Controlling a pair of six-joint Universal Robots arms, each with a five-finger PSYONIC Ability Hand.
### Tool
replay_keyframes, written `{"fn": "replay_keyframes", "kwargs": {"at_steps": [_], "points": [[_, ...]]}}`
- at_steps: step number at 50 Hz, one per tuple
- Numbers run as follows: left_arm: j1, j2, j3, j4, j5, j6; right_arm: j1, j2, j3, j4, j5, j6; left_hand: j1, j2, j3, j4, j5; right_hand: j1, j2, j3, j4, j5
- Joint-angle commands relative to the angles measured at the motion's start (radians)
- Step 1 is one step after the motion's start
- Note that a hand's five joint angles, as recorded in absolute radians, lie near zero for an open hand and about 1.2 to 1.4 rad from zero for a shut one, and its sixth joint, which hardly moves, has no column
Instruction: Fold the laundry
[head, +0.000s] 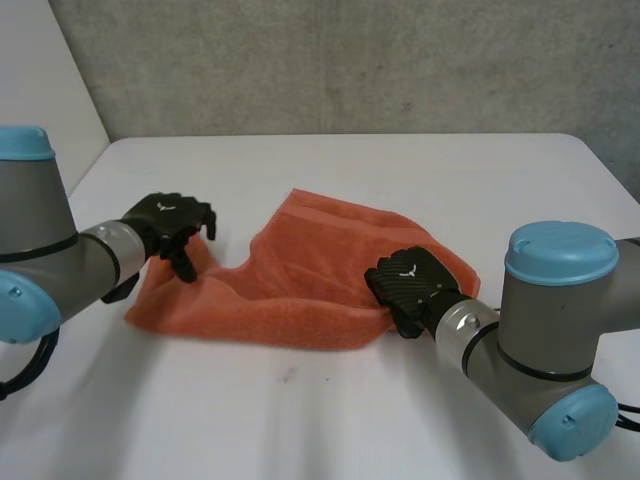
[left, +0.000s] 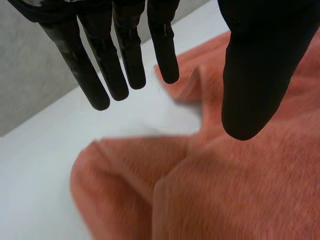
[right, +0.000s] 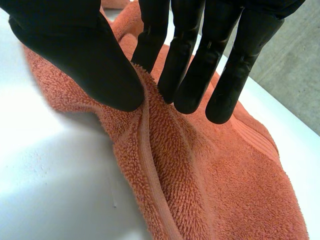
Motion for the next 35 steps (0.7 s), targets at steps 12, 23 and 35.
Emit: {"fn": "replay_keyframes", "kwargs": {"at_steps": [12, 23, 35], "points": [[0.015, -0.061, -0.048, 0.003, -0.078, -0.002, 0.003, 0.005, -0.001, 0.002, -0.001, 0.0, 0.093, 0.098, 0.099, 0.093, 0.1, 0.448, 0.224, 0.211, 0.204, 0.235], [0.014, -0.081, -0.069, 0.006, -0.075, 0.003, 0.004, 0.008, -0.001, 0.002, -0.002, -0.003, 0.149, 0.153, 0.155, 0.148, 0.156, 0.448, 0.224, 0.211, 0.204, 0.235], [0.014, -0.098, -0.068, 0.022, -0.075, 0.004, 0.007, 0.014, 0.0, 0.002, -0.001, -0.029, 0.146, 0.15, 0.152, 0.145, 0.153, 0.448, 0.224, 0.211, 0.204, 0.235]]}}
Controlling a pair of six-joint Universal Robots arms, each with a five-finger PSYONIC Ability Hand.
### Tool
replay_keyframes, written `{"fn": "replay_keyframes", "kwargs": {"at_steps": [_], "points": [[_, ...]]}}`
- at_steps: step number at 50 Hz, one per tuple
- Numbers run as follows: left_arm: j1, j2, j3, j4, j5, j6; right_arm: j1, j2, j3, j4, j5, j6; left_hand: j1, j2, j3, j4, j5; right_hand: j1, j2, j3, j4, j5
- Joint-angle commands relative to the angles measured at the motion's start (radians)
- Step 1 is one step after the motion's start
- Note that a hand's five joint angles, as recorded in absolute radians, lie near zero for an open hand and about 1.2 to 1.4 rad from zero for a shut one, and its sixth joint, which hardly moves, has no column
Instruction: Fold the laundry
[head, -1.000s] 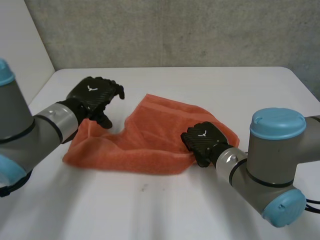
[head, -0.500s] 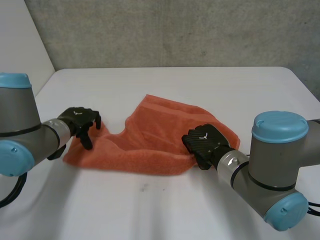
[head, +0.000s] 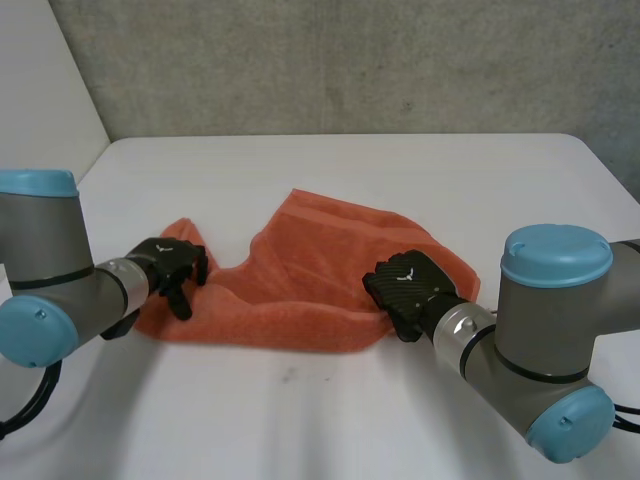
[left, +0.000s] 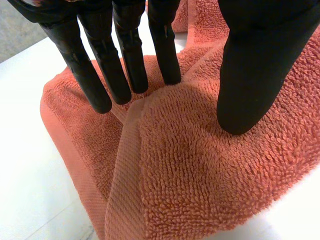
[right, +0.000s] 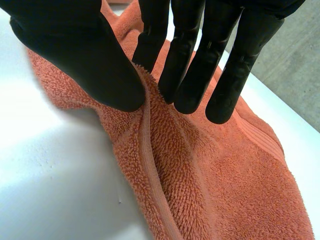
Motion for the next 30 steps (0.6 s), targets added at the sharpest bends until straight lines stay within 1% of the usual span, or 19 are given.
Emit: {"fn": "replay_keyframes", "kwargs": {"at_steps": [1, 2, 3, 4, 10, 12, 13, 15, 16, 17, 18, 21, 22, 23, 24, 25, 26, 29, 30], "points": [[0.0, -0.01, 0.0, 0.012, -0.003, 0.0, 0.002, 0.003, 0.001, 0.0, 0.001, -0.01, 0.185, 0.18, 0.18, 0.18, 0.184, 0.448, 0.224, 0.211, 0.204, 0.233], [0.0, -0.009, 0.0, 0.012, -0.005, -0.001, 0.002, 0.003, 0.001, 0.0, 0.001, -0.01, 0.284, 0.28, 0.28, 0.28, 0.284, 0.448, 0.224, 0.211, 0.204, 0.233], [0.0, -0.009, 0.0, 0.01, -0.005, -0.001, 0.002, 0.003, 0.001, 0.0, 0.001, -0.01, 0.442, 0.438, 0.438, 0.438, 0.442, 0.448, 0.224, 0.211, 0.204, 0.233], [-0.001, -0.001, -0.002, 0.012, -0.006, -0.001, 0.002, 0.003, 0.001, 0.0, 0.001, -0.01, 0.76, 0.756, 0.756, 0.756, 0.76, 0.448, 0.224, 0.211, 0.204, 0.233], [-0.006, 0.048, -0.009, 0.012, -0.009, -0.001, -0.005, 0.002, -0.01, 0.002, 0.014, -0.008, 0.764, 0.759, 0.759, 0.759, 0.763, 0.448, 0.224, 0.211, 0.204, 0.233], [-0.006, 0.115, -0.032, 0.015, -0.009, -0.007, -0.007, -0.006, -0.016, 0.006, 0.023, -0.005, 0.764, 0.759, 0.759, 0.759, 0.763, 0.448, 0.224, 0.211, 0.204, 0.233], [-0.006, 0.116, -0.032, 0.015, -0.009, -0.007, -0.007, -0.006, -0.016, 0.006, 0.024, -0.005, 0.764, 0.759, 0.759, 0.759, 0.763, 0.448, 0.224, 0.211, 0.204, 0.233], [0.0, 0.168, -0.055, 0.028, -0.008, -0.015, -0.007, -0.012, -0.023, 0.017, 0.019, 0.012, 0.764, 0.759, 0.759, 0.759, 0.763, 0.448, 0.224, 0.211, 0.204, 0.233], [-0.001, 0.198, -0.07, 0.044, -0.008, -0.017, -0.005, -0.018, -0.028, 0.026, 0.02, 0.022, 0.764, 0.759, 0.759, 0.759, 0.763, 0.211, -0.013, -0.026, -0.034, -0.005], [-0.003, 0.215, -0.08, 0.052, -0.008, -0.017, -0.005, -0.023, -0.031, 0.032, 0.022, 0.028, 0.764, 0.759, 0.759, 0.759, 0.763, 0.046, -0.178, -0.191, -0.199, -0.17], [-0.003, 0.231, -0.09, 0.059, -0.008, -0.017, -0.007, -0.04, -0.04, 0.049, 0.022, 0.05, 0.764, 0.759, 0.759, 0.759, 0.763, -0.212, -0.436, -0.449, -0.456, -0.427], [-0.001, 0.298, -0.133, 0.091, -0.008, -0.017, -0.011, -0.07, -0.054, 0.087, 0.02, 0.105, 0.764, 0.759, 0.759, 0.759, 0.763, -0.434, -0.658, -0.671, -0.678, -0.65], [-0.001, 0.317, -0.144, 0.098, -0.008, -0.017, -0.031, -0.084, -0.068, 0.113, 0.02, 0.152, 0.764, 0.759, 0.759, 0.759, 0.763, -0.51, -0.734, -0.747, -0.755, -0.726], [-0.001, 0.35, -0.166, 0.108, -0.006, -0.017, -0.05, -0.089, -0.076, 0.129, 0.017, 0.178, 0.764, 0.759, 0.759, 0.759, 0.763, -0.522, -0.746, -0.759, -0.767, -0.738], [-0.001, 0.35, -0.166, 0.108, -0.006, -0.017, -0.068, -0.094, -0.082, 0.143, 0.017, 0.205, 0.764, 0.759, 0.759, 0.759, 0.763, -0.525, -0.749, -0.762, -0.77, -0.741], [-0.001, 0.366, -0.175, 0.113, -0.006, -0.017, -0.068, -0.094, -0.082, 0.143, 0.017, 0.205, 0.764, 0.759, 0.759, 0.759, 0.763, -0.525, -0.749, -0.762, -0.77, -0.741], [-0.001, 0.407, -0.202, 0.122, -0.005, -0.017, -0.121, -0.104, -0.094, 0.185, 0.004, 0.282, 0.764, 0.759, 0.759, 0.759, 0.763, -0.528, -0.752, -0.765, -0.773, -0.744], [-0.001, 0.445, -0.224, 0.124, -0.003, -0.017, -0.163, -0.118, -0.099, 0.216, -0.018, 0.338, 0.764, 0.759, 0.759, 0.759, 0.763, -0.522, -0.747, -0.759, -0.767, -0.738], [-0.001, 0.458, -0.229, 0.124, -0.003, -0.017, -0.185, -0.129, -0.099, 0.23, -0.042, 0.363, 0.764, 0.759, 0.759, 0.759, 0.763, -0.517, -0.741, -0.754, -0.761, -0.732]]}}
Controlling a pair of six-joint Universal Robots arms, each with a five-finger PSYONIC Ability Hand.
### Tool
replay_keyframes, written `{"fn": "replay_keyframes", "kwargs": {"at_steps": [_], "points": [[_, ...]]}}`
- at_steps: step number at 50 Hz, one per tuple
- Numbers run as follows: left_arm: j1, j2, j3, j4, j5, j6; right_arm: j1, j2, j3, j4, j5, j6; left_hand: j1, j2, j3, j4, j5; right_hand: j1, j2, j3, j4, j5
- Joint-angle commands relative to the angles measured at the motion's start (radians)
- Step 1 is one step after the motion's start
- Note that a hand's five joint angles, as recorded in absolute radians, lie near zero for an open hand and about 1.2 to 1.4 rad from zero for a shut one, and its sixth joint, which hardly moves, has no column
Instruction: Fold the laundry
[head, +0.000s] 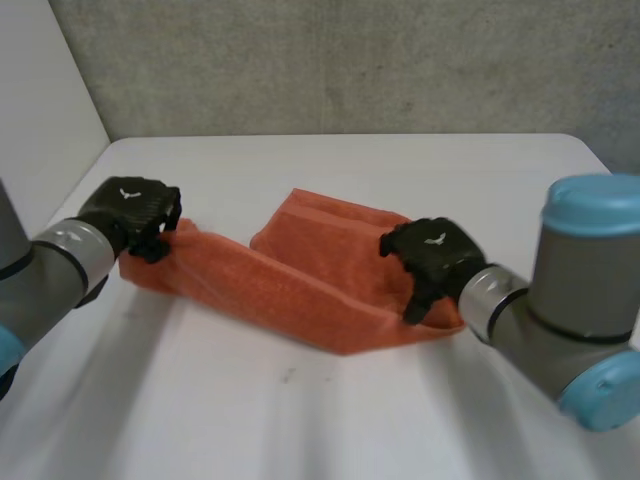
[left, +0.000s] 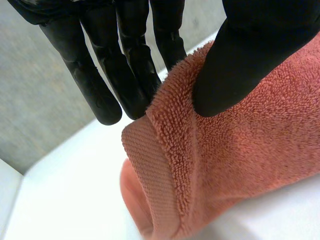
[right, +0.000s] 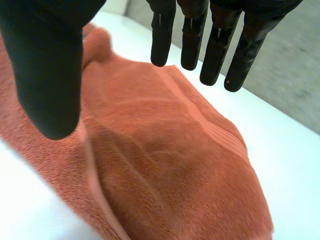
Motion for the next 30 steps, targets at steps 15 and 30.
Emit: {"fn": "replay_keyframes", "kwargs": {"at_steps": [15, 30], "points": [[-0.049, 0.365, -0.083, 0.018, 0.008, -0.121, -0.292, -0.047, 0.064, 0.172, -0.308, 0.185, 0.271, 0.204, 0.212, 0.206, 0.271, 0.075, 0.021, 0.028, 0.035, 0.037], [-0.113, 0.453, -0.021, 0.02, 0.003, -0.151, -0.246, 0.079, 0.035, -0.024, -0.302, 0.202, 0.271, 0.204, 0.212, 0.206, 0.271, 0.116, 0.062, 0.069, 0.076, 0.077]]}}
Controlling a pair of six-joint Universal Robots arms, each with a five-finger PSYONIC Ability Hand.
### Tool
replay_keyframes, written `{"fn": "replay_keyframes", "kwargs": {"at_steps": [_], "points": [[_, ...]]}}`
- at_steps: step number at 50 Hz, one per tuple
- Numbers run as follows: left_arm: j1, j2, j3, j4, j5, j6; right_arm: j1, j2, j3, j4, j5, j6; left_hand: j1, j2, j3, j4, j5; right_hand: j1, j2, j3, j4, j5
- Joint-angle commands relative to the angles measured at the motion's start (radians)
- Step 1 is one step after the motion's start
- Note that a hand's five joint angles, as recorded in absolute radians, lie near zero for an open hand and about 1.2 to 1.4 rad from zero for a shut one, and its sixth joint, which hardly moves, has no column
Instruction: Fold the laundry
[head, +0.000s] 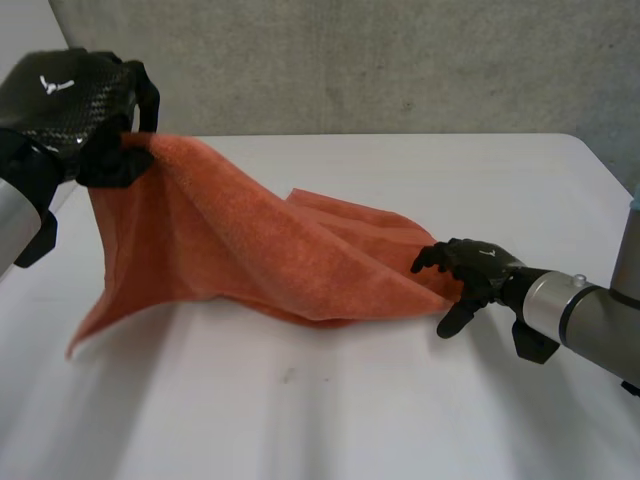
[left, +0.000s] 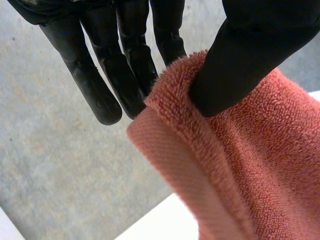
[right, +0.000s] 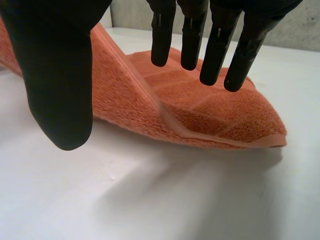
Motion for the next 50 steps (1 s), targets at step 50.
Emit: {"fn": "replay_keyframes", "kwargs": {"at_steps": [50], "points": [[0.189, -0.356, -0.035, -0.021, 0.005, 0.08, 0.048, -0.232, -0.199, 0.565, 0.304, -0.8, 0.271, 0.199, 0.208, 0.202, 0.271, 1.029, 0.974, 0.981, 0.988, 0.99]]}}
